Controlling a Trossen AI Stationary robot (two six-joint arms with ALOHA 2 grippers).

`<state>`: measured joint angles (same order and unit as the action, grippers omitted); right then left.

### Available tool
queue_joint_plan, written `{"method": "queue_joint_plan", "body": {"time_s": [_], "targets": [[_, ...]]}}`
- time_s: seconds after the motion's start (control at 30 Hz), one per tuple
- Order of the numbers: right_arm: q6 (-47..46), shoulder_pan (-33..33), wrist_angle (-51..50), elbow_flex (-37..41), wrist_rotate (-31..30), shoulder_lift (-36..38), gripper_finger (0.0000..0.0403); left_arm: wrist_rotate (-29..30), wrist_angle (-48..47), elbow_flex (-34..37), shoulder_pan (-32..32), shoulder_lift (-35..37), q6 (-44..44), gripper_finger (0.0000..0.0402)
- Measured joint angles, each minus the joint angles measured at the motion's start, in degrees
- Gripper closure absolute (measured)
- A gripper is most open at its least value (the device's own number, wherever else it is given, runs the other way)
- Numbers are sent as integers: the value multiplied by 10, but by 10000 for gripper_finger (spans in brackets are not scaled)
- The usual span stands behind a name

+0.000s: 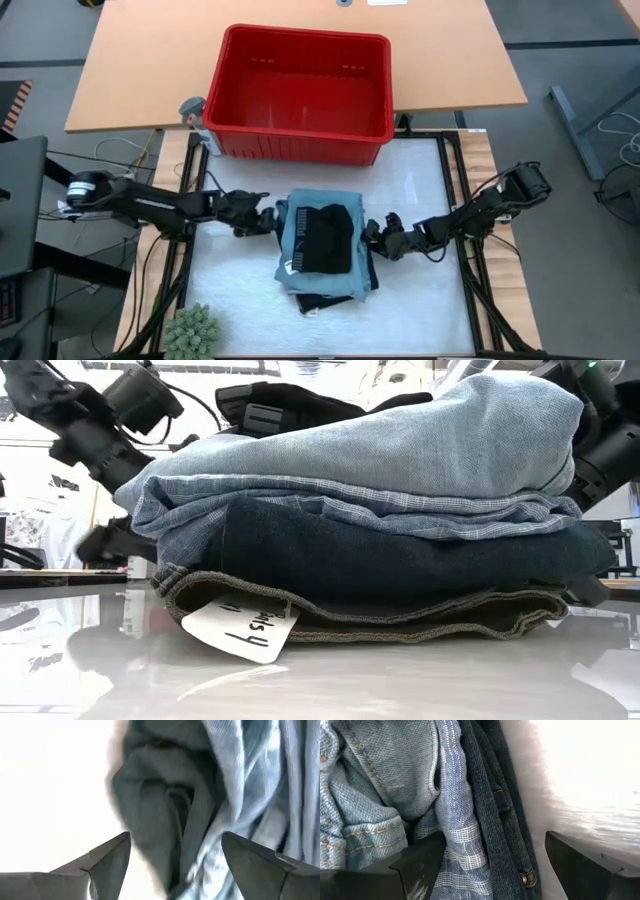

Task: Fold Laundry from Bin
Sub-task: Put all the folded clothes into the red bin

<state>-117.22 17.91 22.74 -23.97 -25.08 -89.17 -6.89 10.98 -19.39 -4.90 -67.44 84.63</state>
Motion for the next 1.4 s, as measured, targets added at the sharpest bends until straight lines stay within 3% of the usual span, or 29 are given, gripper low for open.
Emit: {"method": "queue_joint_plan", "body": {"time_s": [0.17, 0.3, 0.47, 0.87, 1.03, 1.2, 1.3, 1.4], "targets": [[16, -9, 3, 0, 2, 0, 28, 56, -124, 0, 73, 86, 123, 101], [21, -11, 6, 0, -5, 0, 28, 125, -162, 0, 127, 88, 196, 101], [24, -10, 5, 0, -13, -1, 28, 186, -61, 0, 154, 29, 217, 101], [65, -23, 33, 1, -12, -1, 28, 209, 124, -30, 184, -177, 290, 101], [105, -48, 33, -1, 43, -1, 40, 185, 192, -59, 172, -234, 254, 105], [114, -66, 18, -7, 83, -2, 98, 165, 200, -76, 161, -269, 257, 149], [120, -73, 15, -8, 103, -2, 163, 175, 199, -83, 160, -279, 265, 212], [150, -77, 21, -8, 110, -2, 255, 200, 190, -95, 159, -287, 256, 297]]}}
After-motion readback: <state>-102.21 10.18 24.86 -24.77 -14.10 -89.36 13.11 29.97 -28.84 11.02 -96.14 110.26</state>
